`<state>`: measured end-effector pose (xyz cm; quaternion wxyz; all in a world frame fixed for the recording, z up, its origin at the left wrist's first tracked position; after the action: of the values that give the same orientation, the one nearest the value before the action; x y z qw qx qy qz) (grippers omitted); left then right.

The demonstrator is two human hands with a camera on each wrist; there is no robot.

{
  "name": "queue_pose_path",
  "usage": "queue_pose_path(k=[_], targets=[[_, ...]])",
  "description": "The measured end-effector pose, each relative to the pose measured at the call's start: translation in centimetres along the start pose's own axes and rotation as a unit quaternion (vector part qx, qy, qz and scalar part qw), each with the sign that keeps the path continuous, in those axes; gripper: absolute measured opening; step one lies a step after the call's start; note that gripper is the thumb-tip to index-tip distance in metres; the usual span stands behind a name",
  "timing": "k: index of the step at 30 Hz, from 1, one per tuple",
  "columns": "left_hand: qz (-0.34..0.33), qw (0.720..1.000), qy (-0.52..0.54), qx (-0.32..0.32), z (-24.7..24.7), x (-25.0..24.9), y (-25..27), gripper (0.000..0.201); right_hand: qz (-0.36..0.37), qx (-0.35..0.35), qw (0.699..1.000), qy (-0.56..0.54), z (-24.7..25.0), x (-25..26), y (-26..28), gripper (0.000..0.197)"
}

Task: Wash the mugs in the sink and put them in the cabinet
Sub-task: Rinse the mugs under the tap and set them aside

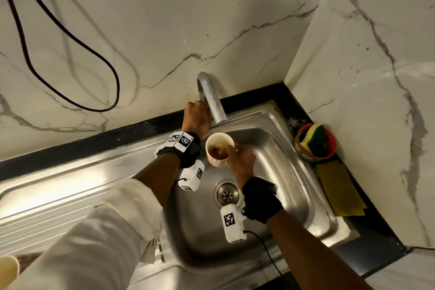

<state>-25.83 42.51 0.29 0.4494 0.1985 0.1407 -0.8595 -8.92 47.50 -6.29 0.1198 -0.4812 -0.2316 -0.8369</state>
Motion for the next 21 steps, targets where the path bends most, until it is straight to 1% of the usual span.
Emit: queue_pose_path(k=[2,4,6,8,10,12,13,14,16,17,18,19,21], targets=[[0.023,1.000,0.012,-0.018,0.0,1.0,0.2,0.026,0.010,-0.003,1.000,-0.006,-0.2,0.2,-0.2,0.051],[0.047,0.997,0.039,-0.044,0.1,2.3,0.5,0.024,0.029,0.001,1.000,0.001,-0.6,0.4,-0.1,0.048],[0.056,0.997,0.038,-0.047,-0.2,3.0,1.2,0.021,0.039,0.016,0.999,0.012,-1.0,0.0,-0.3,0.038],[0.049,0.998,0.035,-0.020,-0.7,3.3,2.2,0.022,0.025,0.024,0.999,0.010,-0.9,-0.5,-0.7,0.031],[0.038,0.998,0.051,0.023,-1.8,3.3,3.4,0.023,0.018,0.013,1.000,0.005,-0.8,-0.9,-1.2,0.027],[0.036,0.996,0.048,0.060,-3.3,4.0,5.1,0.026,0.041,0.019,0.998,0.040,-0.9,-0.6,-1.2,0.025],[0.042,0.996,0.039,0.071,-3.9,4.5,6.0,0.029,0.057,0.039,0.996,0.061,-1.0,-0.4,-1.1,0.024],[0.052,0.995,0.034,0.077,-4.3,5.3,6.7,0.034,0.069,0.062,0.993,0.072,-1.0,-0.5,-1.2,0.022],[0.096,0.990,0.049,0.093,-4.9,7.3,7.7,0.038,0.052,0.103,0.990,0.078,-0.3,-1.1,-1.7,0.022],[0.117,0.987,0.053,0.097,-5.0,8.2,8.0,0.038,0.034,0.108,0.991,0.075,0.1,-1.5,-2.0,0.023],[0.125,0.986,0.052,0.099,-5.2,8.8,8.1,0.037,0.027,0.101,0.992,0.072,0.4,-1.7,-2.4,0.024],[0.124,0.986,0.045,0.102,-5.2,9.1,8.3,0.035,0.037,0.093,0.992,0.074,0.3,-1.5,-2.4,0.024],[0.112,0.988,0.033,0.104,-5.5,9.1,8.5,0.032,0.080,0.093,0.989,0.088,-0.5,-0.4,-2.0,0.022]])
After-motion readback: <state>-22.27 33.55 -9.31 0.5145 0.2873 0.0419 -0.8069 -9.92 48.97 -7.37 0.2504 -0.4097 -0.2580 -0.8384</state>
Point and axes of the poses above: each hand's wrist, its own y-axis away from the middle knuckle, its own z-axis out of the back of the hand, x = y × z, the point moved 8 cm from there along -y, towards the middle knuckle, and after that the axes turned 8 degrees about -x, right-handed, at the moved point
